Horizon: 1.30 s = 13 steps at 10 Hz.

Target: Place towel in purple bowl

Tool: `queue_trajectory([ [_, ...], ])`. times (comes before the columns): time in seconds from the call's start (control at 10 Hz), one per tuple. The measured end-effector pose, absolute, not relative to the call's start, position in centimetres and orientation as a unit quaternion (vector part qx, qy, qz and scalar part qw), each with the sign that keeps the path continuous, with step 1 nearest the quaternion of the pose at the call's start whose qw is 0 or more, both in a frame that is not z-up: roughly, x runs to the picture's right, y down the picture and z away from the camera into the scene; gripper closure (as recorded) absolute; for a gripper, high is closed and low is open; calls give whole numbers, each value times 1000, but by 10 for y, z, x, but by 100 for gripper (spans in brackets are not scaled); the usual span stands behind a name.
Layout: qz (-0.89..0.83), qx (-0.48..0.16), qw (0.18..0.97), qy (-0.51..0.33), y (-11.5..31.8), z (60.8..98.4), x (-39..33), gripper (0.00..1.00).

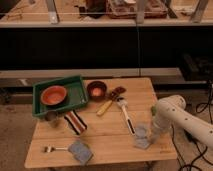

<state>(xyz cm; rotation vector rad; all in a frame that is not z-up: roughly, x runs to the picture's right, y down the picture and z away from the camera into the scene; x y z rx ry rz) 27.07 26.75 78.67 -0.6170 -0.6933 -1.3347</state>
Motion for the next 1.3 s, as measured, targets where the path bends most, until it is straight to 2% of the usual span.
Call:
queue_trajectory([
  [0.2,-589,-278,687,-322,269,789,268,95],
  [0.4,-587,-276,687,-327,268,787,268,100],
  [0.7,-616,-253,678,-313,245,769,261,100],
  [1.1,-670,-191,659,-283,180,730,245,98],
  [1.3,-684,-184,645,-286,167,729,239,82],
])
